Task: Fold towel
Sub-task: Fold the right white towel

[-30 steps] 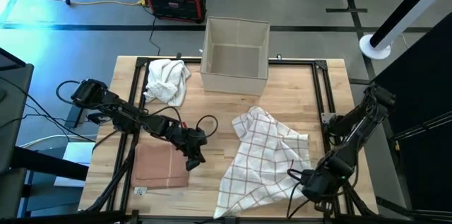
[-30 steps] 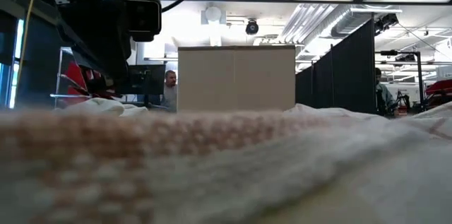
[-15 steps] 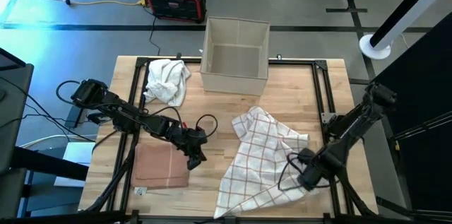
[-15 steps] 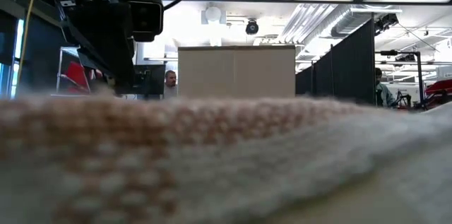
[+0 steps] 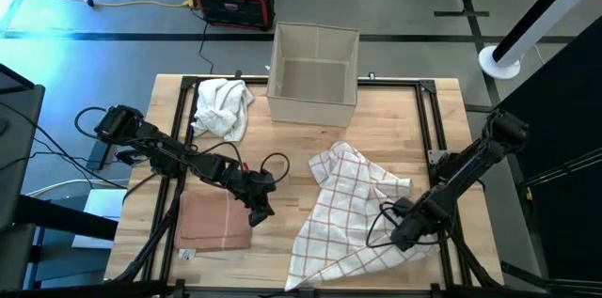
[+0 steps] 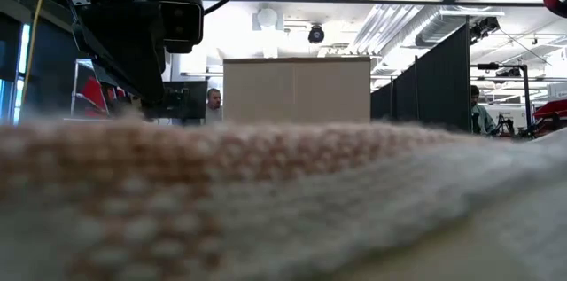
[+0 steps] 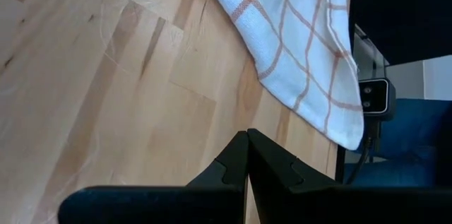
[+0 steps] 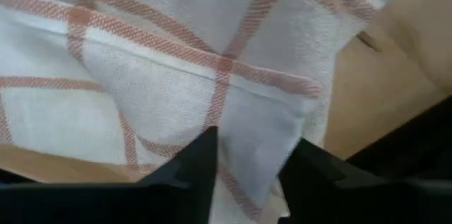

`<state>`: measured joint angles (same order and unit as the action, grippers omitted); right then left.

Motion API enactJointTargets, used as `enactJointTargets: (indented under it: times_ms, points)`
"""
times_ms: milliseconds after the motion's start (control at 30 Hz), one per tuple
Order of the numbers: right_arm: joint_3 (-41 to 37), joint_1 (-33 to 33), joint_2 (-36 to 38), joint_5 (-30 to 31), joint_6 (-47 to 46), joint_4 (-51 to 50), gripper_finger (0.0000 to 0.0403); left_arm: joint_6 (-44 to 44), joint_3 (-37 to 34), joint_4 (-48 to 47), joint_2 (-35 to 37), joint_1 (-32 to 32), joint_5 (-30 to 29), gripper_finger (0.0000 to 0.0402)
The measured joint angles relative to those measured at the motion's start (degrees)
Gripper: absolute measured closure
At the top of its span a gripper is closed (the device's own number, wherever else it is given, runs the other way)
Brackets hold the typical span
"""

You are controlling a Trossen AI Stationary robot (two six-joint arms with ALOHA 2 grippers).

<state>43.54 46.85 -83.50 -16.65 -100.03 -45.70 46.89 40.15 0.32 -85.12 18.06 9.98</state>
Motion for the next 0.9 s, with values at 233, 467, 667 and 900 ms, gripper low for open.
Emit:
enactJointTargets:
  times_ms: [233, 467, 667, 900]
  points:
    - [6.60, 0.00, 0.00, 0.07, 3.00, -12.36, 0.0397, -0.02, -0.01, -0.02, 0.00, -0.11, -0.22, 0.0402]
    - [15.92, -1.60, 0.07, -5.24, 9.25, -11.91, 0.0402, 0.84, -0.01, 0.17, 0.00, -0.11, 1.35, 0.0402]
    - [22.74, -8.20, 0.07, 6.16, 21.45, -5.76, 0.0403, 0.33, -0.01, 5.99, 0.00, -0.04, 5.77, 0.0402]
    - [23.88, -21.06, 0.27, 26.30, 32.88, -6.39, 0.0403, -3.04, 0.01, 13.87, -1.57, 0.78, 6.65, 0.0402]
